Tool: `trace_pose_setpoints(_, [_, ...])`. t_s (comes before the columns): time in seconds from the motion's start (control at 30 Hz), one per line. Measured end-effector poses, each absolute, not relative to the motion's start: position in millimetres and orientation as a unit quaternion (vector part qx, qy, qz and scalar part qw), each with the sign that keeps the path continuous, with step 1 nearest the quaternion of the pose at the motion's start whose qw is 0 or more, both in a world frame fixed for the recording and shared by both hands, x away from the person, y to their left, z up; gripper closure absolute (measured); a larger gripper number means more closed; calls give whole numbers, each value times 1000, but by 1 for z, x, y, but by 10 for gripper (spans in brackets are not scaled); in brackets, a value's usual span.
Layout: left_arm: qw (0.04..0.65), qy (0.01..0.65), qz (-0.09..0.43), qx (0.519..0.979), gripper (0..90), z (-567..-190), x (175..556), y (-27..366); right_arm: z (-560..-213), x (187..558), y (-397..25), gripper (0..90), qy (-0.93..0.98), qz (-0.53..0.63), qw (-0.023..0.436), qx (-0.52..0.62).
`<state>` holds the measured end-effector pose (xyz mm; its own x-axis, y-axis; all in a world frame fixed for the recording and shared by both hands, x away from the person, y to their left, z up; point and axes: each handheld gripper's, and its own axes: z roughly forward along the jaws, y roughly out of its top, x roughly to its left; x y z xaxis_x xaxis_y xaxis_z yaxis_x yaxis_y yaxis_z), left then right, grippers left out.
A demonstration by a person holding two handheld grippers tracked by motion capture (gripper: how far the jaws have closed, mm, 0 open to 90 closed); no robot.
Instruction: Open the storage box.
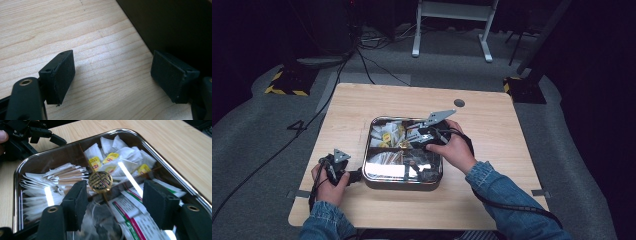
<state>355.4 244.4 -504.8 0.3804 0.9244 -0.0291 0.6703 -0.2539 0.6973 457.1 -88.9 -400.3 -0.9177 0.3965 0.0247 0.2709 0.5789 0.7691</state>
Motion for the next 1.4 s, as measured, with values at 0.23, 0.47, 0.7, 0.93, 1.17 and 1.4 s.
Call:
trace_pose_setpoints(0.23, [320,520,198,767,200,-505,355,244,-415,460,-64,392,893,408,63,180])
trace_pose_setpoints(0.47, [320,520,198,767,200,-505,355,244,-436,461,-48,401,897,402,45,181])
trace_pose_setpoints(0.7, [319,520,199,767,200,-505,355,244,-443,455,-42,545,895,406,90,165])
trace_pose_setpoints(0.93, [319,520,200,767,201,-505,355,244,-443,456,-43,590,892,406,91,177])
trace_pose_setpoints(1.17, [319,520,200,767,201,-505,355,244,-443,456,-43,590,891,406,89,181])
trace_pose_setpoints(1.4, [320,520,198,767,200,-505,355,244,-443,455,-42,591,889,409,92,184])
